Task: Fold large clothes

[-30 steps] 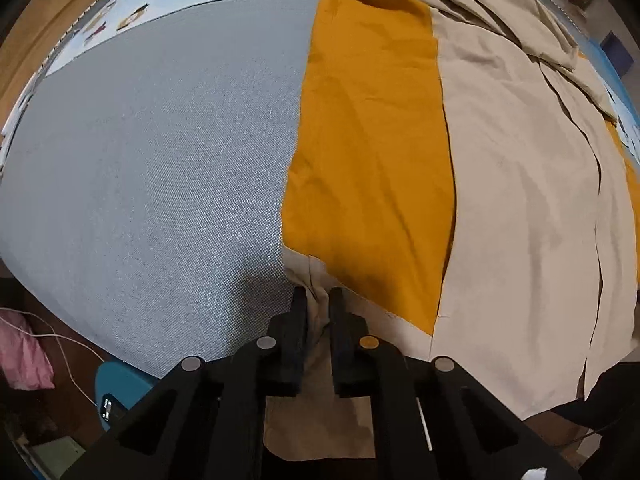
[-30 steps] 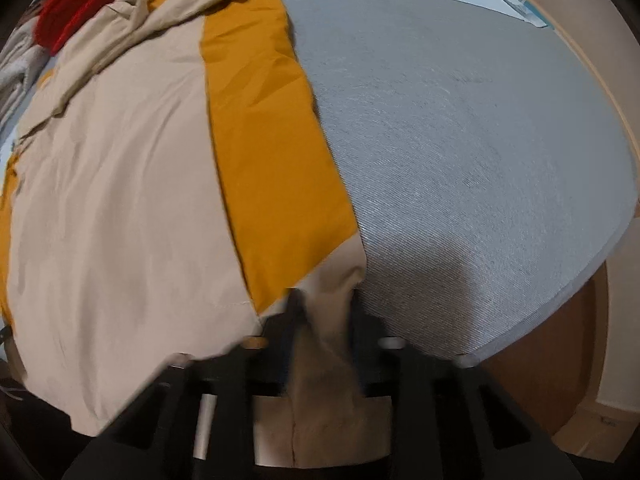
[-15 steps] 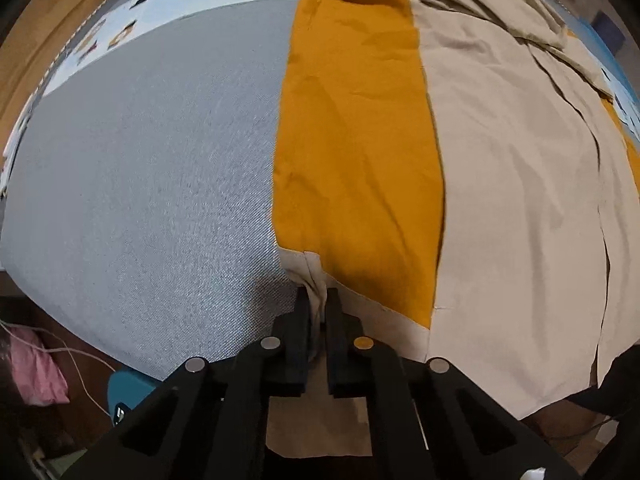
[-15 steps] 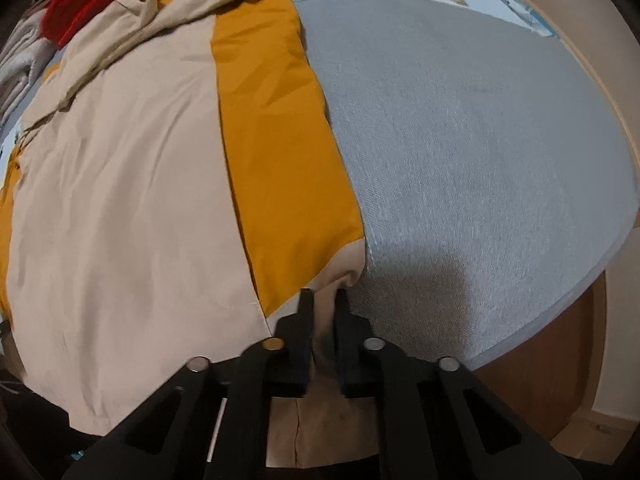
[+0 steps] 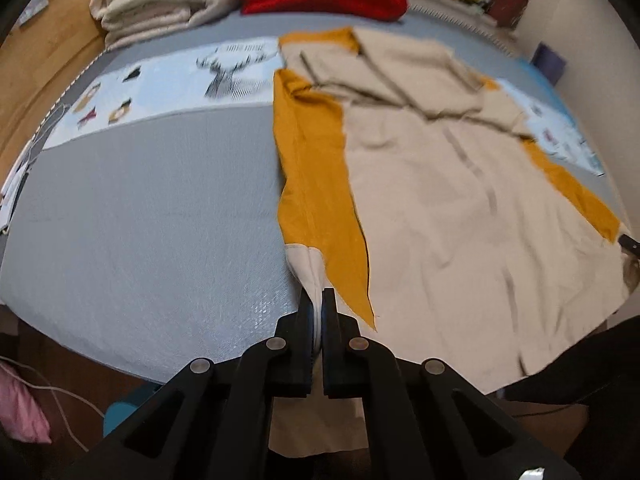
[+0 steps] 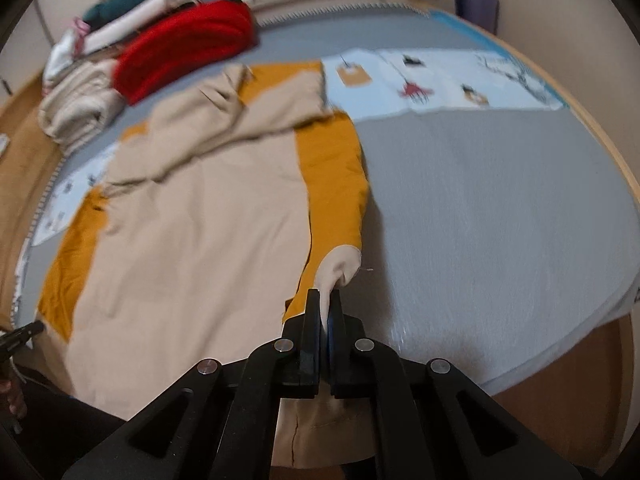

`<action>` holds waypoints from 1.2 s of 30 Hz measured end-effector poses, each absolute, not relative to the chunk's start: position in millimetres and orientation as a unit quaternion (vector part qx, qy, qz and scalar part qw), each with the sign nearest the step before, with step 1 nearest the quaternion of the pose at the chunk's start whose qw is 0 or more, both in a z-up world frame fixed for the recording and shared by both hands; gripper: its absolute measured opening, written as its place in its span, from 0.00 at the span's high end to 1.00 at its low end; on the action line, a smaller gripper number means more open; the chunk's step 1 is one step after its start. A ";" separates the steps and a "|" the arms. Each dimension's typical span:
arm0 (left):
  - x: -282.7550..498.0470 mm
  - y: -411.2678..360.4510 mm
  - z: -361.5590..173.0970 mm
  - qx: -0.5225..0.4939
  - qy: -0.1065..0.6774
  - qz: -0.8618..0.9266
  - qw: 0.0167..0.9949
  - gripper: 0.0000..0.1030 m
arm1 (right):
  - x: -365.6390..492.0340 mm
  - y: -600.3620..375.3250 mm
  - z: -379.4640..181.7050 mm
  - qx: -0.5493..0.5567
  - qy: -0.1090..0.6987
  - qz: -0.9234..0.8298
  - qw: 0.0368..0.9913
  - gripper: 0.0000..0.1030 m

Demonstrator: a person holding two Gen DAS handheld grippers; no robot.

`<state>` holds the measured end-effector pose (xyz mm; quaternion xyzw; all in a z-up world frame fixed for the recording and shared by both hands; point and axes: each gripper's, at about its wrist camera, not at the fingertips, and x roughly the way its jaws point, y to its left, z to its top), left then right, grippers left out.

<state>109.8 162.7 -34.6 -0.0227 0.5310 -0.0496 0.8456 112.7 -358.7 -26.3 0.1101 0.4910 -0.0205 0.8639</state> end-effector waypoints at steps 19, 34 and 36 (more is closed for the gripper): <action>40.1 185.8 28.9 -0.085 0.486 -0.097 0.864 1.00 | 30.8 -379.7 54.5 0.170 0.420 0.021 0.891 0.98; 20.4 190.1 56.8 -0.129 0.470 -0.083 0.869 1.00 | -43.3 -388.7 107.3 0.186 0.325 0.007 0.927 0.98; 40.0 190.0 51.1 -0.135 0.469 -0.079 0.869 1.00 | -25.2 -391.9 103.8 0.183 0.318 0.003 0.930 0.98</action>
